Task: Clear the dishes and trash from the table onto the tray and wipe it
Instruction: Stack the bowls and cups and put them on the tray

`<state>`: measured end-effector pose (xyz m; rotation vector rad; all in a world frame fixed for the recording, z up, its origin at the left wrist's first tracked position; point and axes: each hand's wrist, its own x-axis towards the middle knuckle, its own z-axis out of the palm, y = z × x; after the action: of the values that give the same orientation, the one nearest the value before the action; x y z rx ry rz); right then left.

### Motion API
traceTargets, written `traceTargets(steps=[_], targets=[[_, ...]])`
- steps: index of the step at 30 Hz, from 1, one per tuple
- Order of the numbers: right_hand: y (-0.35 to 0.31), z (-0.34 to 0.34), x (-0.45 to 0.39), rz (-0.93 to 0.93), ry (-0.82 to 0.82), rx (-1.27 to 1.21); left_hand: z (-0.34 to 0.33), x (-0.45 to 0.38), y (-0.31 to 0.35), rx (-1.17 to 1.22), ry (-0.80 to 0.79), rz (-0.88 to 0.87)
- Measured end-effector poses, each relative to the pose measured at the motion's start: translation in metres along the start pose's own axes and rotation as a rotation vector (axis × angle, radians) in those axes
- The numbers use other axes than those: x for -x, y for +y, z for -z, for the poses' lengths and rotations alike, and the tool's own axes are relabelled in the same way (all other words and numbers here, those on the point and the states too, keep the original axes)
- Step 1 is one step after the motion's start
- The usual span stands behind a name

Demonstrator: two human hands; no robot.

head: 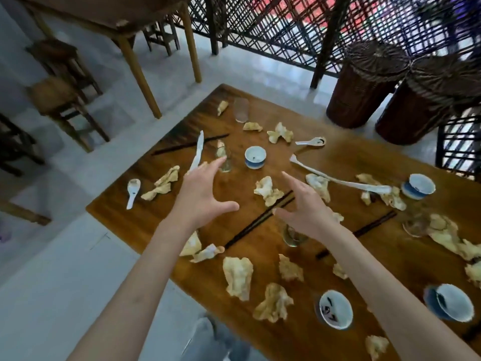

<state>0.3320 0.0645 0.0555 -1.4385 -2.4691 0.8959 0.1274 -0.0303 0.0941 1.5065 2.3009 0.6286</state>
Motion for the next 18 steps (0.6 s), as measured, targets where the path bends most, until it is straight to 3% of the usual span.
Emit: traceTargets(steps=[9, 18], targets=[[0.004, -0.021, -0.074, -0.188, -0.003, 0.039, -0.053, -0.139, -0.036, -0.149, -0.137, -0.21], [0.014, -0.058, -0.136, -0.377, 0.064, 0.062, -0.092, -0.224, -0.058, -0.339, -0.261, -0.416]])
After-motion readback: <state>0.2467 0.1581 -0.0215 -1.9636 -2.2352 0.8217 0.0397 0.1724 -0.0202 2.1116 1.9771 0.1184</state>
